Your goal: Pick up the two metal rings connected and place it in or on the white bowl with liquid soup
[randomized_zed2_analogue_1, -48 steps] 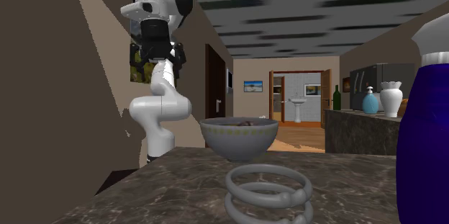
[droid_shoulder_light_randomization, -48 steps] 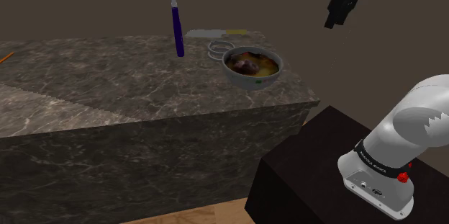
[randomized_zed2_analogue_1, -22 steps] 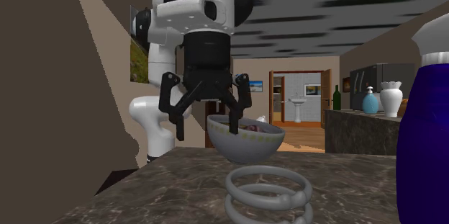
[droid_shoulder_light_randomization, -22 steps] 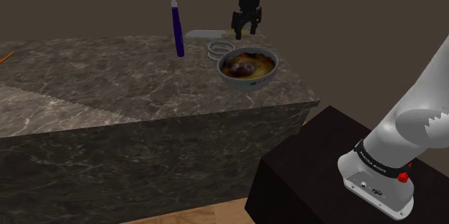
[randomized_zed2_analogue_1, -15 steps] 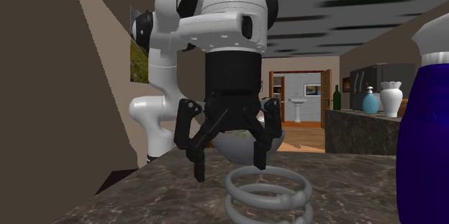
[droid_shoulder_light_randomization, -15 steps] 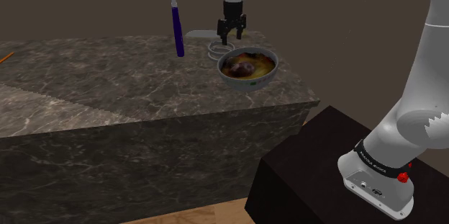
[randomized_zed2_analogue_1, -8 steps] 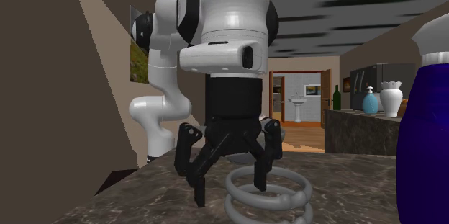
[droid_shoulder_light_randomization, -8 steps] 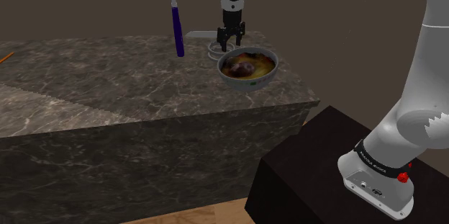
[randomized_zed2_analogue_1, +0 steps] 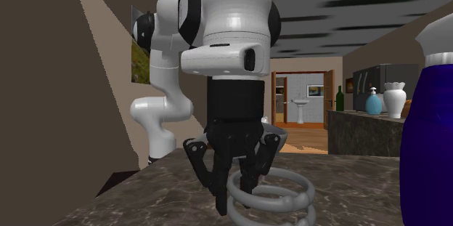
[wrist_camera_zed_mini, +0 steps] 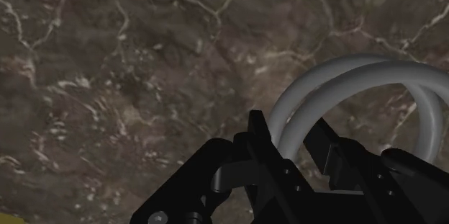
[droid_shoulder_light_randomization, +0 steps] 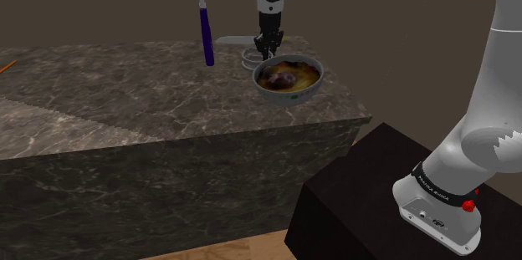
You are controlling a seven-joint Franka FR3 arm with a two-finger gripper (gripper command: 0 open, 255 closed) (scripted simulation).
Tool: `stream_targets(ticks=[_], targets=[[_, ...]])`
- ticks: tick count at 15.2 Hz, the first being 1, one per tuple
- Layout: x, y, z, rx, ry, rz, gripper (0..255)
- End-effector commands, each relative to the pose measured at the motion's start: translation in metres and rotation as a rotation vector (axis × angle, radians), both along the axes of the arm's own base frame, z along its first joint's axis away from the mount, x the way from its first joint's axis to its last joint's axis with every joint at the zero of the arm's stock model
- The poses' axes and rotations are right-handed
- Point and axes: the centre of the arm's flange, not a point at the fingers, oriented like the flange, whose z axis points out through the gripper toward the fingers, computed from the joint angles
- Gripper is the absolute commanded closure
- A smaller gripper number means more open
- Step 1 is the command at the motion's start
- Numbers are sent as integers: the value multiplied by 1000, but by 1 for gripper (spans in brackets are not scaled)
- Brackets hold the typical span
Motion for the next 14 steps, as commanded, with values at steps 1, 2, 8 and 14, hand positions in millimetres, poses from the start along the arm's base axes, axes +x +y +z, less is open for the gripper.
stream_targets(ticks=[1, 2, 8, 14], targets=[[0, 0, 0, 0, 0, 0, 255], [0, 0, 0, 0, 0, 0, 255], [0, 0, 0, 0, 0, 0, 255], [0, 0, 32, 0, 0, 0, 255]])
